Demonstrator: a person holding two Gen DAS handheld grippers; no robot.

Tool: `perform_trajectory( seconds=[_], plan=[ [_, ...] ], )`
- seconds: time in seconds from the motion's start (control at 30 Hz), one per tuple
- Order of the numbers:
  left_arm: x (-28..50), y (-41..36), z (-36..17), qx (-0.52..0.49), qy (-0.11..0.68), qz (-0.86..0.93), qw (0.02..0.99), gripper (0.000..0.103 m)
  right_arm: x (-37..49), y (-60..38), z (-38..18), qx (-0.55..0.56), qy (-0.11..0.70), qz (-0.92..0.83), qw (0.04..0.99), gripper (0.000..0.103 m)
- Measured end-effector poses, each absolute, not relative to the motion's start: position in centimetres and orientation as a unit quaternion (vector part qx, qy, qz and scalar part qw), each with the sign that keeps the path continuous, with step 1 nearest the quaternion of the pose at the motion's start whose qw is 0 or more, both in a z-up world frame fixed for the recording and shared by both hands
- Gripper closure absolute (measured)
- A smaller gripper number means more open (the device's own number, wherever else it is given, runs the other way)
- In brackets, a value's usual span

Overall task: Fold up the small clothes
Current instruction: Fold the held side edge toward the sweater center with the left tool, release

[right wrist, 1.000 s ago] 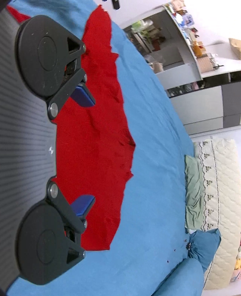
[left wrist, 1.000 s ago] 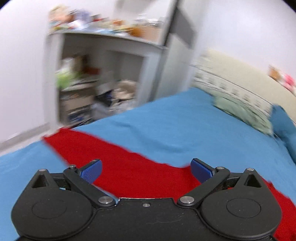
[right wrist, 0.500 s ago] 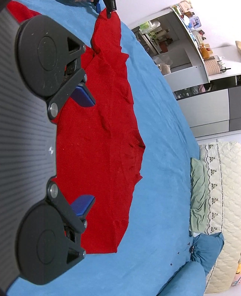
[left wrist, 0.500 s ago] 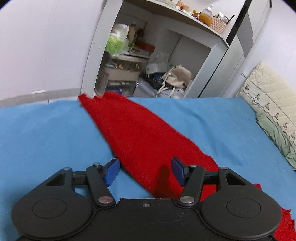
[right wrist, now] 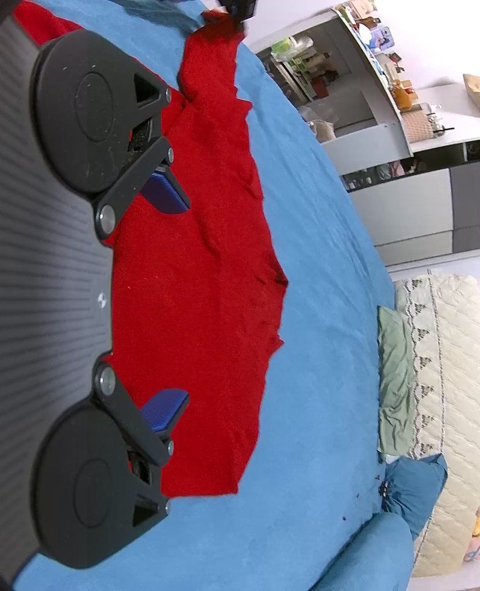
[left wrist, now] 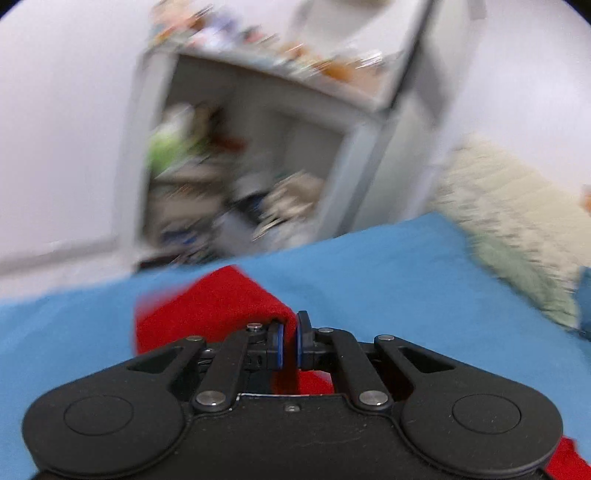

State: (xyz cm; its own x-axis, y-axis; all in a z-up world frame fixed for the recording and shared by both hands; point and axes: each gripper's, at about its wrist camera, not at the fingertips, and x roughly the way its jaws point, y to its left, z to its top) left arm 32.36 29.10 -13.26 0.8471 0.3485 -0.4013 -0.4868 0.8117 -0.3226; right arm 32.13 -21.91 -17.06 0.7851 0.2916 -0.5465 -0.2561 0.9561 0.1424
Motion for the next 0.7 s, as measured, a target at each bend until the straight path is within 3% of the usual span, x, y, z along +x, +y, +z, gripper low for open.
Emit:
perform_trajectory(
  seconds=[0.17, 0.3, 0.5, 0.7],
  plan=[
    [34.5, 19.2, -9.0, -0.160, 0.125, 0.056, 0.977, 0.097, 31.3, -23.0, -16.7, 0.073, 0.279, 0.120, 0.950, 0.000],
    [37.1, 9.1, -8.5, -0.115, 0.141, -0.079, 0.980, 0.097, 30.5, -24.0, -16.9, 0.103, 0.274, 0.093, 0.952, 0.000],
    [40.0, -3.0, -16.0, -0.051, 0.253, -0.186, 0.948, 0.097, 30.3, -25.6, -17.6, 0.109, 0.287, 0.041, 0.951, 0.000],
    [39.8, -6.3, -22.7, 0.011, 0.321, -0.190, 0.928, 0.096, 30.6, -26.6, -18.6, 0.110, 0.301, 0.024, 0.947, 0.000]
  ],
)
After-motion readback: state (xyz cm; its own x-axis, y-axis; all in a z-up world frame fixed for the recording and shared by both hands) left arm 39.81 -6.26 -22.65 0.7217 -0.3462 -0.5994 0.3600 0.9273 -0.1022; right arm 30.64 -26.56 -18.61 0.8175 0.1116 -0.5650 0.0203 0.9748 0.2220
